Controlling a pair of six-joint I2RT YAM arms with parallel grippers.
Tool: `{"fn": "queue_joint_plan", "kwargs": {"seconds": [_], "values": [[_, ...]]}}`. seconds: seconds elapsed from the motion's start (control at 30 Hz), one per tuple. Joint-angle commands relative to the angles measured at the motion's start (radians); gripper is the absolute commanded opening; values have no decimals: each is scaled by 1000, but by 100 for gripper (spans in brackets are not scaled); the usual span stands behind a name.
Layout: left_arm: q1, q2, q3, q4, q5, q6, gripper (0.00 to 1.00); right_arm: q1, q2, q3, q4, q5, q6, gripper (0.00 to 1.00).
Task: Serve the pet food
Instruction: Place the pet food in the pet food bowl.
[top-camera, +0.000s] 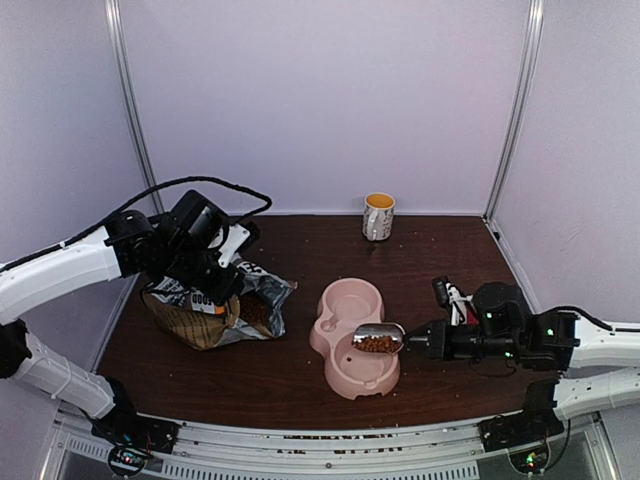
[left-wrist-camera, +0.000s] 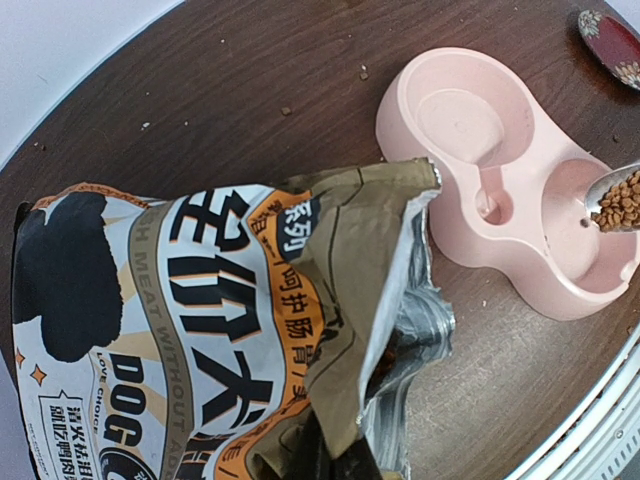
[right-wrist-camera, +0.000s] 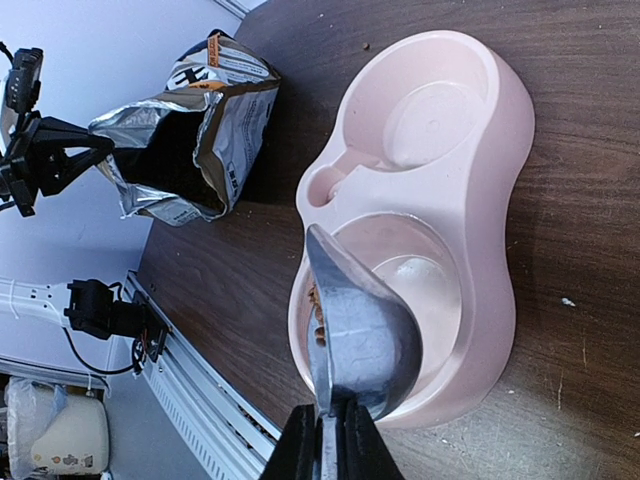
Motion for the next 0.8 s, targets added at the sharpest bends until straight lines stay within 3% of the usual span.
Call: {"fn": "queue_joint_plan", "kwargs": {"seconds": [0.0,0.77], "values": [[5,-21,36,74,-30,-5,0,18,17,54,-38,7,-27,0],[5,-32,31,74,-34,-7,0,52,22,84,-78,51,-37,0]]}}
